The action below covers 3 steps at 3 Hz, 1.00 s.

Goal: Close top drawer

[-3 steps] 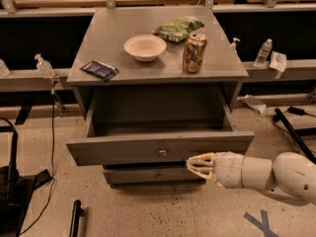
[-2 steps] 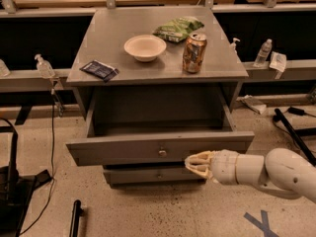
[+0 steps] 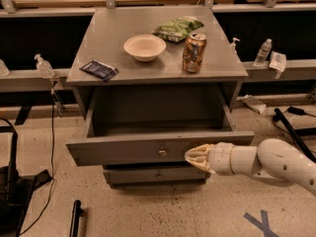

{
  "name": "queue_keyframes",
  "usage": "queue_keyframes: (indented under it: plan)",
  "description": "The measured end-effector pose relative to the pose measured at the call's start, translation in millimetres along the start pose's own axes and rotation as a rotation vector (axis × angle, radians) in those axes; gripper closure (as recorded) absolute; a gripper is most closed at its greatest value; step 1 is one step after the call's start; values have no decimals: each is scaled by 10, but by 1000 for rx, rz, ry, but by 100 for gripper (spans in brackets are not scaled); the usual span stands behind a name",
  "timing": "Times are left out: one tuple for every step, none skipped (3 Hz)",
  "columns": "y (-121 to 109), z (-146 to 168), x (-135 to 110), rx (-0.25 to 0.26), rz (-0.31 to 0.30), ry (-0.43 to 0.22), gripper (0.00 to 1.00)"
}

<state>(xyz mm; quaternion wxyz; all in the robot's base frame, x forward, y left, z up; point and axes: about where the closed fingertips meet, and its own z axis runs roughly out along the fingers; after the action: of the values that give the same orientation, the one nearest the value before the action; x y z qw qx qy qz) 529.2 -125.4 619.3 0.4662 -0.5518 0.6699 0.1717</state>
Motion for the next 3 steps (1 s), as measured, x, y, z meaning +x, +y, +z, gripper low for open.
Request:
queue_keyframes:
  plan:
    - [-137, 39, 27, 8, 12, 17, 100]
    - [-267, 71, 13, 16, 13, 31, 100]
    - [-373, 107, -29, 24, 11, 37, 100]
